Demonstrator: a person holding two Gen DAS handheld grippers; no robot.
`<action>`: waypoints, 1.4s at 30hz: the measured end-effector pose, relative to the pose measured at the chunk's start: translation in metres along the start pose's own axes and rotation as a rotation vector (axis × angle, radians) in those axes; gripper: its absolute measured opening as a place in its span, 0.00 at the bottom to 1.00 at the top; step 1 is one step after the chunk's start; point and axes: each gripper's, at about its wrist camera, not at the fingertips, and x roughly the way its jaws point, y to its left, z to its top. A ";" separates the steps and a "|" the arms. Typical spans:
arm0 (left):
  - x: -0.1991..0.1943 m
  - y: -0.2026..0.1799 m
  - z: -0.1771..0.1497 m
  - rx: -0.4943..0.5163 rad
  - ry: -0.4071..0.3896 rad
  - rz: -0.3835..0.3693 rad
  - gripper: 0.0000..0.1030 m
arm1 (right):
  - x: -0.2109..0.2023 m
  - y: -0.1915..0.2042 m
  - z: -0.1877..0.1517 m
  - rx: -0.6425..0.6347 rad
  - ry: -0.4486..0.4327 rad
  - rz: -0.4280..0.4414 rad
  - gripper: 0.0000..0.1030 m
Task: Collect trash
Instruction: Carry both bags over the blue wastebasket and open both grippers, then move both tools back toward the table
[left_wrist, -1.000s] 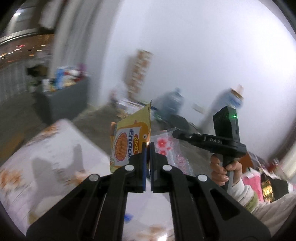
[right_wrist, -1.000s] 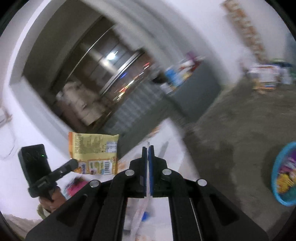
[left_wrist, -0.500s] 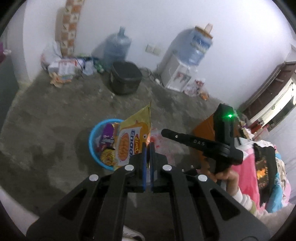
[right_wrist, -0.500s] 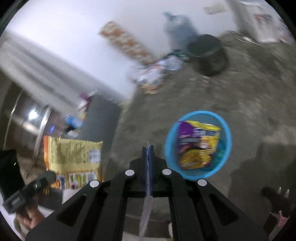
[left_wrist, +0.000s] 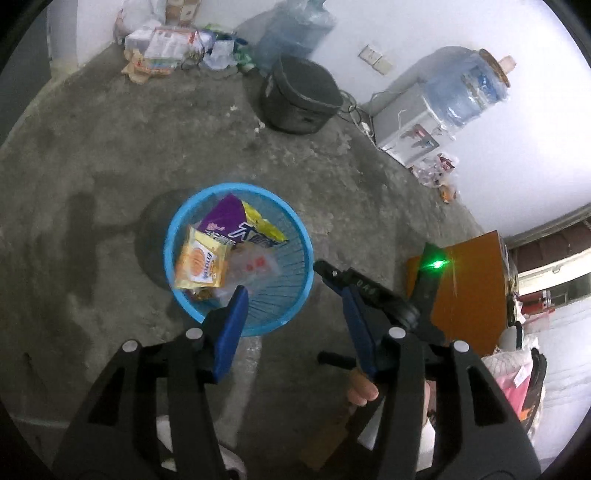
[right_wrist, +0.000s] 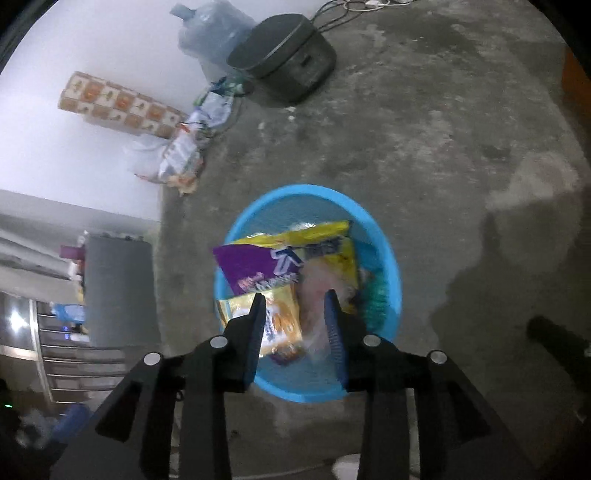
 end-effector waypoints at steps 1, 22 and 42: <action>-0.010 0.000 0.001 0.017 -0.021 0.013 0.51 | -0.001 -0.002 -0.001 0.004 -0.006 0.000 0.38; -0.373 0.069 -0.140 -0.162 -0.506 0.101 0.69 | -0.190 0.182 -0.151 -0.632 -0.240 0.123 0.79; -0.603 0.165 -0.497 -0.623 -0.928 0.634 0.81 | -0.247 0.383 -0.427 -1.390 -0.028 0.434 0.94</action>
